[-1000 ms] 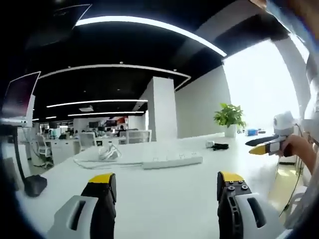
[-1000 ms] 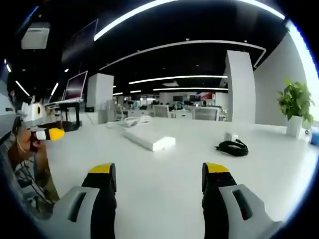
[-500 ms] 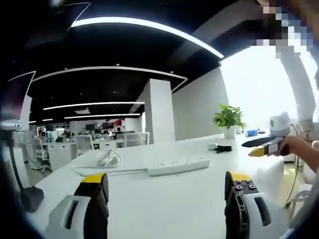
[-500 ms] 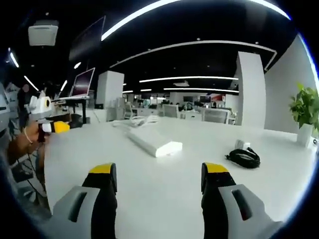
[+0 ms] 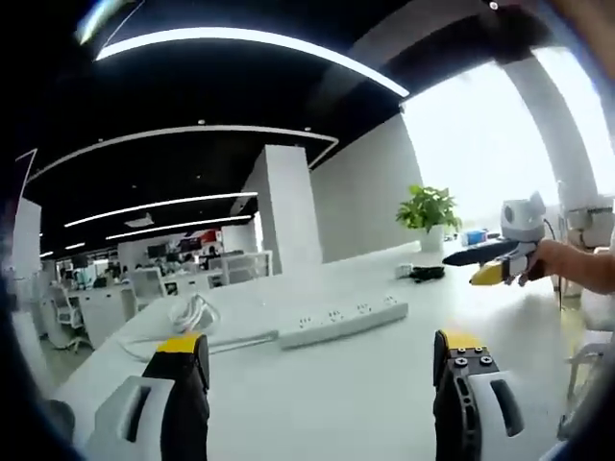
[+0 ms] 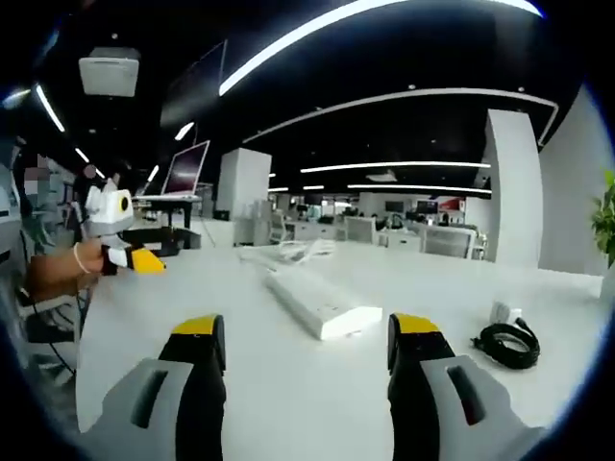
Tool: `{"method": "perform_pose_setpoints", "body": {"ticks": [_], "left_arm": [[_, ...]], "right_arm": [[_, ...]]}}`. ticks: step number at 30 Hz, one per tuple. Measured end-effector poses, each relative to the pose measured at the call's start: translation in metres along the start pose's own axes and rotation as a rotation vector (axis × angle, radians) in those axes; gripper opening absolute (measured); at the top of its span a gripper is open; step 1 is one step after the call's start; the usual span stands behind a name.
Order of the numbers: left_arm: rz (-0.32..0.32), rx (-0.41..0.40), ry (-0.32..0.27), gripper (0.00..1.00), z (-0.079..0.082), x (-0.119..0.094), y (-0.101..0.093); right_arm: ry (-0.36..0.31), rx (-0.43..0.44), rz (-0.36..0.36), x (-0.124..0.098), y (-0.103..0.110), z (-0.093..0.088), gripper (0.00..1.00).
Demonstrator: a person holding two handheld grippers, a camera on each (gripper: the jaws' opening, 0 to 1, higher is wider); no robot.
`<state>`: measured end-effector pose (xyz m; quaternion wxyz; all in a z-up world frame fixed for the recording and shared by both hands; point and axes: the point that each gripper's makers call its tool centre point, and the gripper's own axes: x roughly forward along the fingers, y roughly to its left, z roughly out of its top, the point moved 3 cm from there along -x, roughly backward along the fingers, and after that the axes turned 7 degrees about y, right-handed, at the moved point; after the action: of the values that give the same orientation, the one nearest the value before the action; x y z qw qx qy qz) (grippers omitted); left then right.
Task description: Straighten the power strip on the desk, plug the charger into it
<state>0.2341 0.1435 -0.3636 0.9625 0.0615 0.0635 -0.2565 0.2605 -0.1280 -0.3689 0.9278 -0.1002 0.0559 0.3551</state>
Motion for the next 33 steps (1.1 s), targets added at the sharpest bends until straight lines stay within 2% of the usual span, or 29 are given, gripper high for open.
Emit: {"method": "perform_pose_setpoints", "body": {"ticks": [5,7,10,15,17,21,26,33], "left_arm": [[-0.032,-0.027,0.046,0.99,-0.004,0.021,0.009],[-0.034,-0.025,0.087,0.99,-0.009,0.031,0.014],[-0.039,-0.034,0.107,0.99,-0.010,0.042,0.018],[-0.047,-0.033,0.062,0.98,-0.003,0.059,0.022],[-0.055,-0.031,0.062,0.97,-0.002,0.068,0.023],[-0.065,-0.031,0.097,0.95,-0.009,0.082,0.024],[-0.090,-0.029,0.173,0.92,-0.020,0.096,0.025],[-0.106,-0.055,0.217,0.89,-0.027,0.113,0.034]], "right_arm": [[0.061,-0.022,-0.036,0.008,-0.006,-0.006,0.70],[0.094,-0.029,-0.056,0.011,-0.010,-0.010,0.69],[0.103,-0.025,-0.067,0.015,-0.013,-0.009,0.66],[0.105,0.011,-0.060,0.028,-0.019,-0.006,0.64],[0.116,0.009,-0.055,0.033,-0.019,-0.007,0.63],[0.149,0.013,-0.041,0.045,-0.019,-0.013,0.62],[0.171,0.054,-0.009,0.060,-0.017,-0.020,0.62],[0.198,0.083,-0.003,0.071,-0.020,-0.024,0.62]]}}
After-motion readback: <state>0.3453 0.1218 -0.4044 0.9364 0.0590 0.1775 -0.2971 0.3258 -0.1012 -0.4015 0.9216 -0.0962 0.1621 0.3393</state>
